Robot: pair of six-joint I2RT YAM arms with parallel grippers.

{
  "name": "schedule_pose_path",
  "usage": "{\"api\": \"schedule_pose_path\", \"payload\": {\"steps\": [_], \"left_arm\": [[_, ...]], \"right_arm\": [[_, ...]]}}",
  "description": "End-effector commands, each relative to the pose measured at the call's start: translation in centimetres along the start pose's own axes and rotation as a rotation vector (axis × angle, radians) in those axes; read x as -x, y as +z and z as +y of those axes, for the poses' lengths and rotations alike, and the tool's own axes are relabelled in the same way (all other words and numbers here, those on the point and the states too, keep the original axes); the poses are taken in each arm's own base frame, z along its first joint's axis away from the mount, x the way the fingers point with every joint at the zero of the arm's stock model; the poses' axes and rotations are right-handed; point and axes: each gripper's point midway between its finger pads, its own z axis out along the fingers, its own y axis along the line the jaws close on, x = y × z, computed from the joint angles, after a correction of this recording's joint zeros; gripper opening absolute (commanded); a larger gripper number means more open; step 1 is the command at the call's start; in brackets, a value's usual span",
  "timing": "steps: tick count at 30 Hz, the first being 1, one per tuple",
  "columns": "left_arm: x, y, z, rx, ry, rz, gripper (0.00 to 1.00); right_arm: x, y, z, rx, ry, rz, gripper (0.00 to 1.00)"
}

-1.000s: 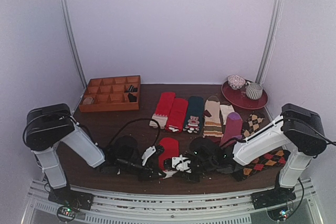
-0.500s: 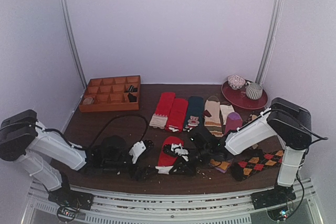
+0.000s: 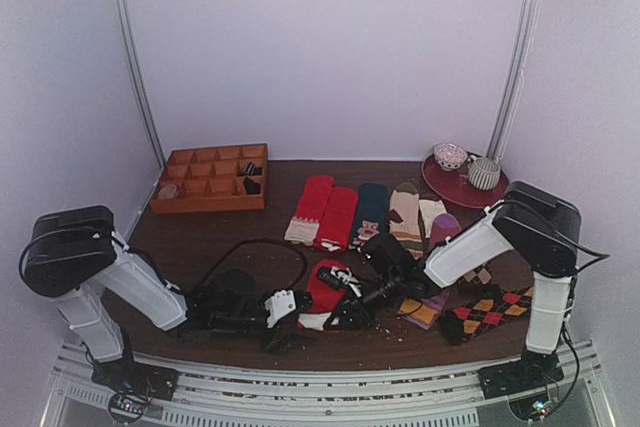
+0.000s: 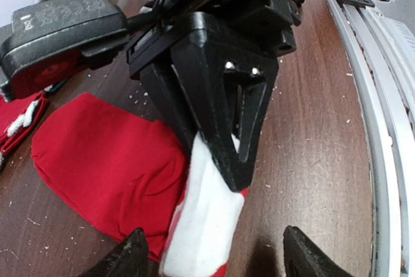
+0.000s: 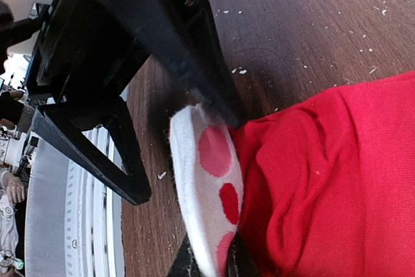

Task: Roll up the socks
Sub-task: Roll a pair of socks at the center of the board.

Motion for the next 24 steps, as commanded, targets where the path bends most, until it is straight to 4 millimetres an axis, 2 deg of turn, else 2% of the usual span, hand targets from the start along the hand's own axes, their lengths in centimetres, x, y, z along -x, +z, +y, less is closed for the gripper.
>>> {"api": "schedule_pose_path", "payload": {"steps": [1,6,7,14,21,24], "left_arm": [[3.2,1.0,0.2,-0.013,0.069,-0.102,0.64],[2.5,1.7,0.1,-0.026,0.048,-0.078,0.44],[2.4,1.6,0.1,-0.026,0.038,-0.076,0.43],[0.5,1.1,0.4,0.008,-0.004,-0.028,0.50],[0.0,0.1,1.0,0.057,-0.027,-0.030,0.44],[0.5,-0.2,1.2,0.052,-0.033,-0.052,0.43]], "right_arm": [[-9.8,0.0,-2.9,-0.118,0.272,0.278,0.09],[-9.8,0.0,-3.2,-0.126,0.269,0.285,0.09],[-9.9,0.0,-3.2,-0.124,0.269,0.285,0.09],[-9.9,-0.1,-3.3,-0.121,0.273,0.285,0.09],[-10.0,-0.1,-3.4,-0.124,0.275,0.291,0.09],[-10.1,-0.1,-3.4,-0.126,0.277,0.291,0.09]]}}
